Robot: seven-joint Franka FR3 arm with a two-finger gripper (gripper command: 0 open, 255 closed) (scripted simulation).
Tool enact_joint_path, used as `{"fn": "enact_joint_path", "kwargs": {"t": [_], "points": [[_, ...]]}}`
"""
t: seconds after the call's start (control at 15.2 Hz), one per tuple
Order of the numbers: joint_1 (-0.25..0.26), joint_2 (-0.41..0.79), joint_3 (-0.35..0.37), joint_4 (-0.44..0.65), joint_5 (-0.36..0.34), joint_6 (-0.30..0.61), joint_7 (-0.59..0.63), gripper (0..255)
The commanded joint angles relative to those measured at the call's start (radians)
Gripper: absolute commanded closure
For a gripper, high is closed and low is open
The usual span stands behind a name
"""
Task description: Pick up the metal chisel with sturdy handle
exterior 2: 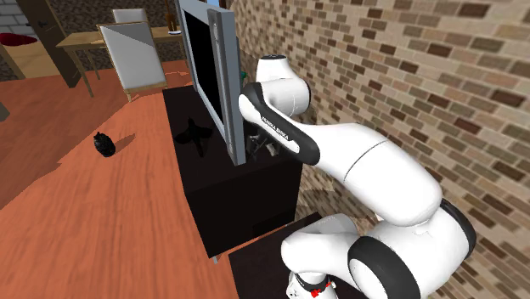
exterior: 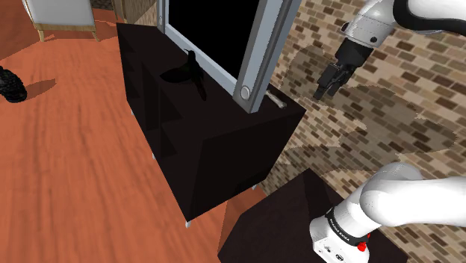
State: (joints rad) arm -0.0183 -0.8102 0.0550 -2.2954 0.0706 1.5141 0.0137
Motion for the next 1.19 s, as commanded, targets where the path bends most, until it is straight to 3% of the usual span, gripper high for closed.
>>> {"fn": "enact_joint_path", "kwargs": {"t": [0.0,0.53,1.12], "points": [[0.000,0.000,0.000,0.000,0.000,0.000,0.000,0],[-0.034,0.233,-0.056,0.033,-0.041,0.206,-0.066,0],[-0.062,0.537,-0.112,0.170,-0.055,0.381,-0.132,0]]}}
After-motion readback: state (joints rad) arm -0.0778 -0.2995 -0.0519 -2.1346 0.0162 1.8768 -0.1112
